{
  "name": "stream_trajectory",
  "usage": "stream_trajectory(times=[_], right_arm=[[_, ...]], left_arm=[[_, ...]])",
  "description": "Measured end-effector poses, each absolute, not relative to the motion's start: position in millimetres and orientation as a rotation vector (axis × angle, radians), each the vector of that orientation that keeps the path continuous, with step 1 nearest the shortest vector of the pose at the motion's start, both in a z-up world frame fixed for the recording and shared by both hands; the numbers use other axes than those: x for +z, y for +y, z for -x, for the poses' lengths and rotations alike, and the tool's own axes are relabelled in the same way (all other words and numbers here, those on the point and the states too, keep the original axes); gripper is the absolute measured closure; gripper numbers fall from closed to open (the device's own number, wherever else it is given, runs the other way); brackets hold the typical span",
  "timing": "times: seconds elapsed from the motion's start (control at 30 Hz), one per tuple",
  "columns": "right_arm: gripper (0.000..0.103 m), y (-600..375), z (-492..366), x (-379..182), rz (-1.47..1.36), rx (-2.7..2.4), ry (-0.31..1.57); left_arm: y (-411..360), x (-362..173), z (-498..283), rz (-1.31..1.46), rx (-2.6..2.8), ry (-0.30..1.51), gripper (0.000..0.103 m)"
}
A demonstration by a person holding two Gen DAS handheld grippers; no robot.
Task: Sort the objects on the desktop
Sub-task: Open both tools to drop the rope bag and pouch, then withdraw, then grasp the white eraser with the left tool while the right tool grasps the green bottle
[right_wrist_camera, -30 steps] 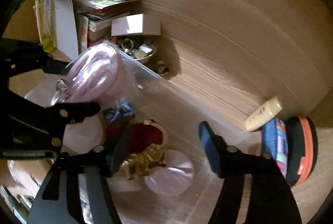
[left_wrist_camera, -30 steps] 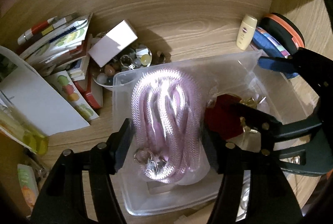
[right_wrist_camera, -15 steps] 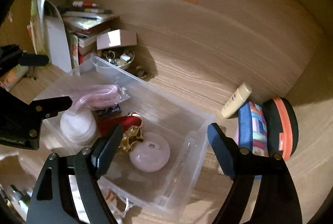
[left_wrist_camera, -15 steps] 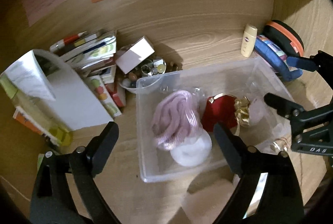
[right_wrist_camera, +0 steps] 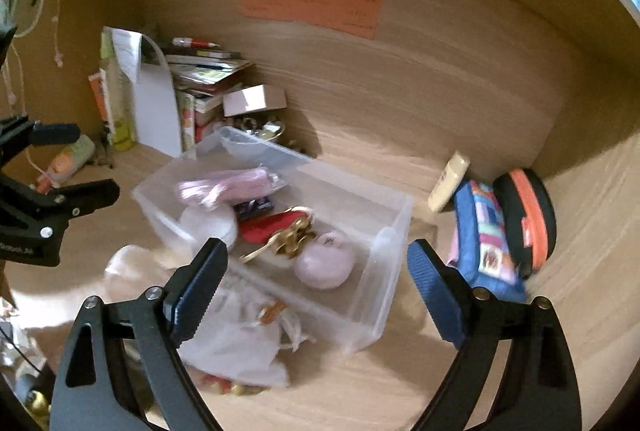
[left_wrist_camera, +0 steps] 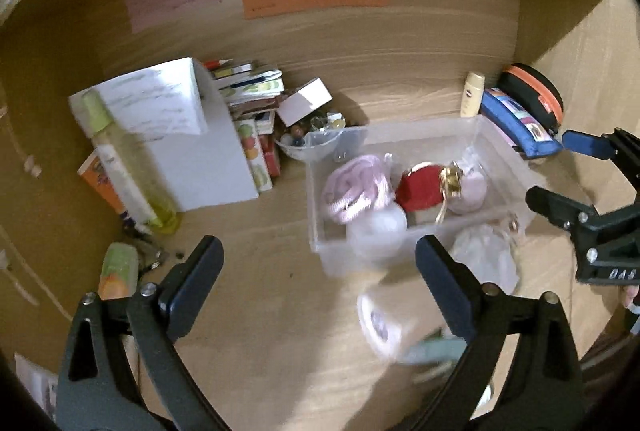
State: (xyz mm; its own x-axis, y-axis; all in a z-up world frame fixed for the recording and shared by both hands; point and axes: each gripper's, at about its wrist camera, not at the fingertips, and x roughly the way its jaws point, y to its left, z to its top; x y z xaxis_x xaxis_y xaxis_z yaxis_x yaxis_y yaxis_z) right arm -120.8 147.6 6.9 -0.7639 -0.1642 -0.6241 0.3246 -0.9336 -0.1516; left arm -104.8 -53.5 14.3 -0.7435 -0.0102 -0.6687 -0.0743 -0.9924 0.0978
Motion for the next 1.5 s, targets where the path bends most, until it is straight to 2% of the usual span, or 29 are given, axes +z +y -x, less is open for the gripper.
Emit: stream_trajectory(times=[0.27, 0.5, 0.67, 1.07, 1.13, 1.23, 1.33, 1.4, 1.5], right_arm=[[0.009, 149.0, 76.3, -11.8, -0.930, -2.731, 0.266], [0.009, 138.6, 36.3, -40.2, -0.937, -2.733, 0.302], [0.009, 129.9, 12.5, -60.6, -0.963, -2.652, 0.203], [0.011, 87.8, 5.5, -97.1, -1.016, -2.482, 0.137], [0.017, 86.4, 6.9, -100.1, -1.020, -2.467, 0.127], [0.029, 84.8, 10.3, -103.8, -1.040, -2.459, 0.146], [0.033, 82.2, 13.4, -105.4, -1.057, -2.436, 0.154], [0.046, 79.2, 13.0, -107.5, -1.062, -2.418, 0.168], [0.048, 79.7, 13.0, -108.6, -1.060, -2.403, 0.156]], left_arm=[[-67.7, -7.2, 51.4, 1.123, 2.891, 0.142, 0.005], [-67.4, -41.6, 9.4, 1.170, 2.854, 0.137, 0.005], [-66.5, -66.6, -19.5, 1.211, 2.829, 0.117, 0.005], [-63.7, -91.9, -39.7, 1.238, 2.776, 0.003, 0.005], [-60.4, -90.8, -40.3, 1.215, 2.778, 0.011, 0.008], [-55.2, -91.6, -39.2, 1.214, 2.797, 0.057, 0.021], [-54.6, -94.9, -38.7, 1.226, 2.780, 0.034, 0.022], [-54.1, -96.6, -39.5, 1.231, 2.782, 0.025, 0.022], [-52.6, -97.5, -38.6, 1.234, 2.784, 0.018, 0.022]])
